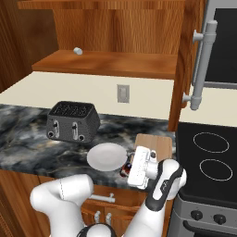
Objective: Pick the chicken drumstick from the plate and place it on the cutting board. Then pick the condiment bottle from the cabinet and place it next to the cutting board.
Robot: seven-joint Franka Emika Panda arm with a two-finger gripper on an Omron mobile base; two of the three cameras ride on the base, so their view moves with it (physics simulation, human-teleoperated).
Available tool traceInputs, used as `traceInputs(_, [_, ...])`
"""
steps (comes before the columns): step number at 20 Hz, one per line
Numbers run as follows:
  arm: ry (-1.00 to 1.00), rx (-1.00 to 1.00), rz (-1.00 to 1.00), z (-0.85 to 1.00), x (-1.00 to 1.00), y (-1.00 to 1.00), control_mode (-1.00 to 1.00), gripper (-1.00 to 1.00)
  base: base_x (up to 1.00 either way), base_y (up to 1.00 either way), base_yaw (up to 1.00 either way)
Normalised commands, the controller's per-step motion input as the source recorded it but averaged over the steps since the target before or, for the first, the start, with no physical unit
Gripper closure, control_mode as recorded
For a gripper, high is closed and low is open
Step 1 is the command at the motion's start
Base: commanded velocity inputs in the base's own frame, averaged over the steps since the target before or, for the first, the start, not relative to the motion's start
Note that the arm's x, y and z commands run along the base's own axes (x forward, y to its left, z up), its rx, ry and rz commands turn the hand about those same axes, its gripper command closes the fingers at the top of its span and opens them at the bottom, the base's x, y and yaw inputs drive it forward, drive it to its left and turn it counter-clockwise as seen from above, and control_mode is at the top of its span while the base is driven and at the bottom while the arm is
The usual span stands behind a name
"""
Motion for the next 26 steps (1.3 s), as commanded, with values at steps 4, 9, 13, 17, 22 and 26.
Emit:
traceInputs(4, [0.2, 0.0, 0.0, 0.0, 0.03, 0.02, -1.0, -1.0, 0.0, 0.0, 0.0])
traceInputs(9, [0.23, 0.0, 0.0, 0.0, 0.01, 0.12, -1.0, -1.0, 0.0, 0.0, 0.0])
traceInputs(13, [0.24, 0.0, 0.0, 0.0, 0.0, 0.24, -1.0, -1.0, 0.0, 0.0, 0.0])
traceInputs(17, [0.21, -0.01, 0.0, 0.0, 0.0, 0.27, -1.0, -1.0, 0.0, 0.0, 0.0])
traceInputs(22, [0.17, 0.0, 0.0, 0.0, 0.0, 0.17, -1.0, -1.0, 0.0, 0.0, 0.0])
traceInputs(26, [0.13, 0.0, 0.0, 0.0, 0.0, 0.09, -1.0, -1.0, 0.0, 0.0, 0.0])
